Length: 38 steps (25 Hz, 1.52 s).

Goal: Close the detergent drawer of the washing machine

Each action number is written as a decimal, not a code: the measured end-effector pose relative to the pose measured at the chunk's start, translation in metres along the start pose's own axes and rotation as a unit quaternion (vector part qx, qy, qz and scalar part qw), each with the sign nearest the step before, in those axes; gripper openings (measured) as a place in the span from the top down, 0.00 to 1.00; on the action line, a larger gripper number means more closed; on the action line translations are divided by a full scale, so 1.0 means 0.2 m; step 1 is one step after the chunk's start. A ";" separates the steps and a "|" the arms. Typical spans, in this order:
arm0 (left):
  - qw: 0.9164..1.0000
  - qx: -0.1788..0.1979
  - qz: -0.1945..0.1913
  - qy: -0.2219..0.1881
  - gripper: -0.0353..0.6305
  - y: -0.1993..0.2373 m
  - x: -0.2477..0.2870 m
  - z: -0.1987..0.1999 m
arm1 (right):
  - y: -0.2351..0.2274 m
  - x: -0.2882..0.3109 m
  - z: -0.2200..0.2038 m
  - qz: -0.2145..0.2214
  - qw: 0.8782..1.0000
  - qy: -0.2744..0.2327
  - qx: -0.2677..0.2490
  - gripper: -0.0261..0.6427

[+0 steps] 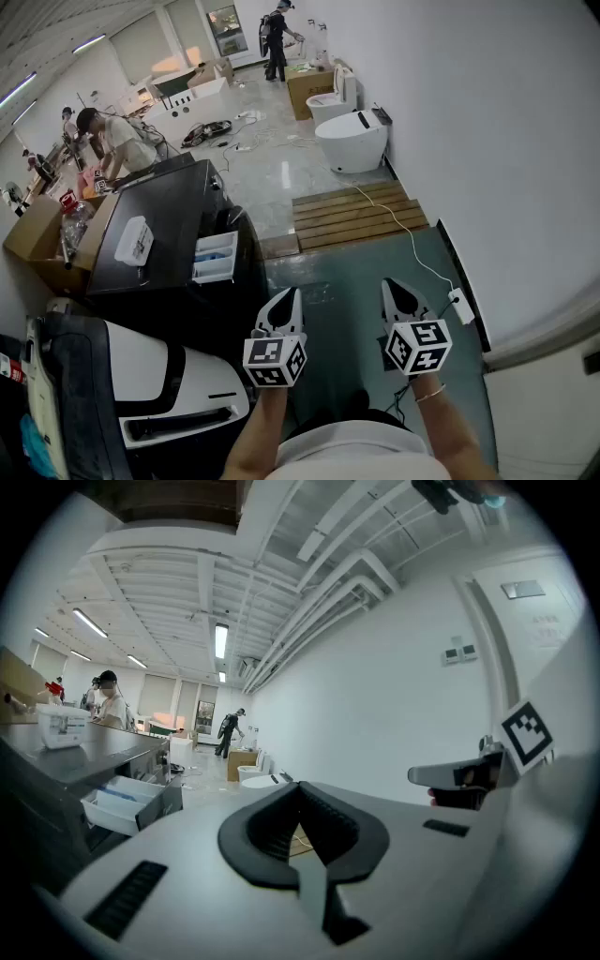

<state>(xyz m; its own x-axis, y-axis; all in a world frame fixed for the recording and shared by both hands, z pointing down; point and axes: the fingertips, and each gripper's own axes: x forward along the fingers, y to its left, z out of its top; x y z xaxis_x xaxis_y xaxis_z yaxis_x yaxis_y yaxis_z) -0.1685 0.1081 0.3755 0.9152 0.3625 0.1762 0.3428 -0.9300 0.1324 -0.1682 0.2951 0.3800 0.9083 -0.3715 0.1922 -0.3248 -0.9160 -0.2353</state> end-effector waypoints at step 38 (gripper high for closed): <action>0.999 -0.010 0.004 0.036 0.78 -0.13 0.36 -0.11 | -0.42 0.13 -0.07 -0.032 0.999 0.039 -0.002 0.78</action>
<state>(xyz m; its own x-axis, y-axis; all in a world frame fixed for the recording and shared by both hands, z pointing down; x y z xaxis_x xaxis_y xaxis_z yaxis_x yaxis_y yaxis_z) -0.1157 0.1608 0.4066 0.9003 0.3585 0.2469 0.3298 -0.9320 0.1506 -0.1213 0.3602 0.4185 0.9041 -0.3223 0.2807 -0.2679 -0.9391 -0.2153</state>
